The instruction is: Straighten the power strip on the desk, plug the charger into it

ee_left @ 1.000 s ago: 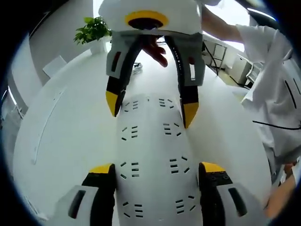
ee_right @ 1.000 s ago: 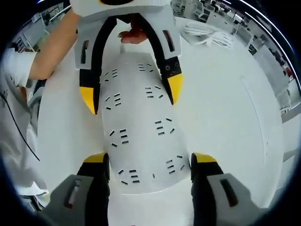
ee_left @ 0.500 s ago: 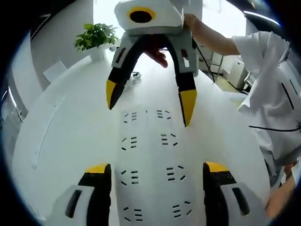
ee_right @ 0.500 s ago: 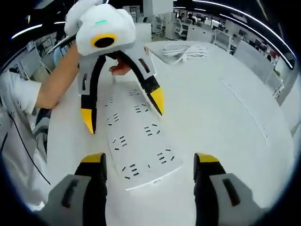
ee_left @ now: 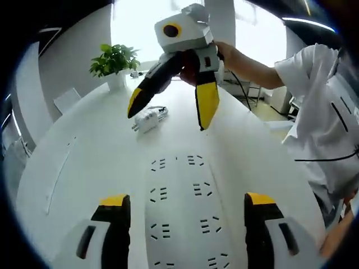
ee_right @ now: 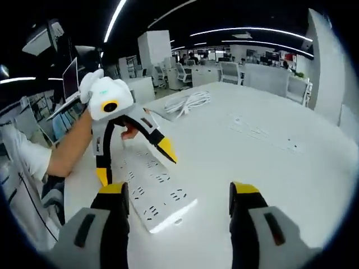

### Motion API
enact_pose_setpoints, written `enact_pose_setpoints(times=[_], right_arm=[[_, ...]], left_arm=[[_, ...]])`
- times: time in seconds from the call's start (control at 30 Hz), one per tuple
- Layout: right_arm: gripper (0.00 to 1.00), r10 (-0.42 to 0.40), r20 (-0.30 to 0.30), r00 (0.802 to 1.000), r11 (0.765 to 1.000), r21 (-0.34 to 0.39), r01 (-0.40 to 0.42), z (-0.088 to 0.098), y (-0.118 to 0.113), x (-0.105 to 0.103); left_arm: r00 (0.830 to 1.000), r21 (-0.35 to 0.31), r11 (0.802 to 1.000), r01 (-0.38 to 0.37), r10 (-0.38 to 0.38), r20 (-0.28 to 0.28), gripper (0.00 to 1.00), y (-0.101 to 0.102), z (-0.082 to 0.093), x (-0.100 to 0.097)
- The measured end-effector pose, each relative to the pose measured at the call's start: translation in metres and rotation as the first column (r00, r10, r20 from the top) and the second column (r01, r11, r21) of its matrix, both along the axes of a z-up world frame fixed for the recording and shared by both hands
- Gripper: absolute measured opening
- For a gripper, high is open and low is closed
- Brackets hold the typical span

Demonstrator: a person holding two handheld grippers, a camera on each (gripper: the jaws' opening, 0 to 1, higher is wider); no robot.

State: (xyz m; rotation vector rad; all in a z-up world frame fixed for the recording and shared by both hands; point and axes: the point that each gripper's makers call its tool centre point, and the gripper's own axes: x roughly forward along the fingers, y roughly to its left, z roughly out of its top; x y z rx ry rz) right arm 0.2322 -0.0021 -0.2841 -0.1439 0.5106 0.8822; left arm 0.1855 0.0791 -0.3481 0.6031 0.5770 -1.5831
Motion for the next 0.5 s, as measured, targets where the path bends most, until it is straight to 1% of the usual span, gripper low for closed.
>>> enact_pose_setpoints(times=[0.07,0.1,0.13,0.2,0.23,0.27,0.3,0.33,0.4,0.5], right_arm=[[0.7,-0.055,0.055,0.997,0.998,0.032,0.053,0.012,-0.013,0.005],[0.7,-0.08,0.077,0.994,0.995,0.063,0.075,0.019,-0.019,0.006],[0.7,-0.12,0.09,0.989,0.987,0.117,0.109,0.028,-0.027,0.006],[0.7,-0.178,0.096,0.979,0.973,0.168,0.16,0.035,-0.046,0.01],[0.7,-0.199,0.096,0.975,0.967,0.184,0.179,0.036,-0.053,0.01],[0.7,-0.206,0.093,0.974,0.964,0.189,0.186,0.035,-0.056,0.01],[0.7,-0.232,0.081,0.969,0.957,0.197,0.212,0.032,-0.065,0.011],[0.7,-0.234,0.077,0.969,0.957,0.193,0.216,0.029,-0.069,0.01],[0.7,-0.261,0.071,0.963,0.951,0.19,0.243,0.024,-0.078,0.011],[0.68,-0.275,0.073,0.959,0.95,0.177,0.259,0.018,-0.084,0.013]], left_arm=[[1.0,-0.029,1.0,-0.002,0.003,0.01,0.85,-0.002,0.005,0.002],[1.0,-0.049,0.999,-0.005,0.006,0.015,0.85,-0.004,0.009,0.003],[1.0,-0.072,0.997,-0.009,0.011,0.015,0.85,-0.006,0.013,0.004],[1.0,-0.125,0.992,-0.008,0.009,0.007,0.85,-0.012,0.021,0.004],[1.0,-0.15,0.989,-0.009,0.009,0.001,0.85,-0.015,0.026,0.004],[1.0,-0.169,0.986,-0.009,0.009,-0.002,0.86,-0.016,0.029,0.004],[1.0,-0.178,0.984,-0.011,0.011,-0.002,0.86,-0.017,0.031,0.005],[1.0,-0.186,0.982,-0.014,0.014,-0.001,0.87,-0.017,0.033,0.005],[1.0,-0.191,0.981,-0.02,0.021,0.004,0.87,-0.018,0.034,0.007],[1.0,-0.19,0.982,-0.015,0.017,0.011,0.87,-0.019,0.033,0.006]])
